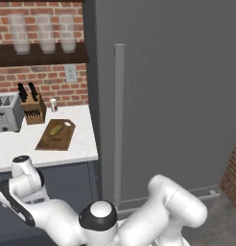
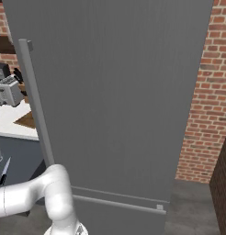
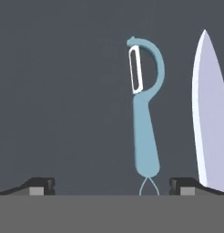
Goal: Place the appropriate cutting tool for cutting the potato skin on the cutting board.
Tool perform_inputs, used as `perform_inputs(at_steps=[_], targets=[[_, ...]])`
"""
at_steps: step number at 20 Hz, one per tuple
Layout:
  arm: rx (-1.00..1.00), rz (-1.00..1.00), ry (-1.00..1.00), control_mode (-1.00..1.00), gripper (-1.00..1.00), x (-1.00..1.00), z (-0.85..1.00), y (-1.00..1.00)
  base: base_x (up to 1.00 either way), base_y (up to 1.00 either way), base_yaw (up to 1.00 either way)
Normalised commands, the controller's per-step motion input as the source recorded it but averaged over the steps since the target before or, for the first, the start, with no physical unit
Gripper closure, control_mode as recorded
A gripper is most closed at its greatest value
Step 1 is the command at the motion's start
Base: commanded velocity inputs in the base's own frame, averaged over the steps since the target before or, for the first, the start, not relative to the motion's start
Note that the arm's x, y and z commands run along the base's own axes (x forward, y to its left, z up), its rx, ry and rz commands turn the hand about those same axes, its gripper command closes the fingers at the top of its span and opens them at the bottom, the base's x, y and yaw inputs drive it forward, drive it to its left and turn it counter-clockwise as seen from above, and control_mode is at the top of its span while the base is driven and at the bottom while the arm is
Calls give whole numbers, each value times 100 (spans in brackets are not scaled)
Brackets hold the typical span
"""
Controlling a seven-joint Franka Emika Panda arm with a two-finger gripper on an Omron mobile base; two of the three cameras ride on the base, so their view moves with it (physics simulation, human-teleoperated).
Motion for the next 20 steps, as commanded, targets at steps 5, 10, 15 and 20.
perform_inputs(at_steps=[5,10,15,20], targets=[[-5,-14,6,-100,-100,0,-19,0,0,0,0],[-7,-10,7,-100,-100,0,-33,0,0,0,0],[-7,-2,2,-100,-100,0,-24,-10,0,0,0],[-5,0,4,-100,-100,0,-11,-4,0,0,0]])
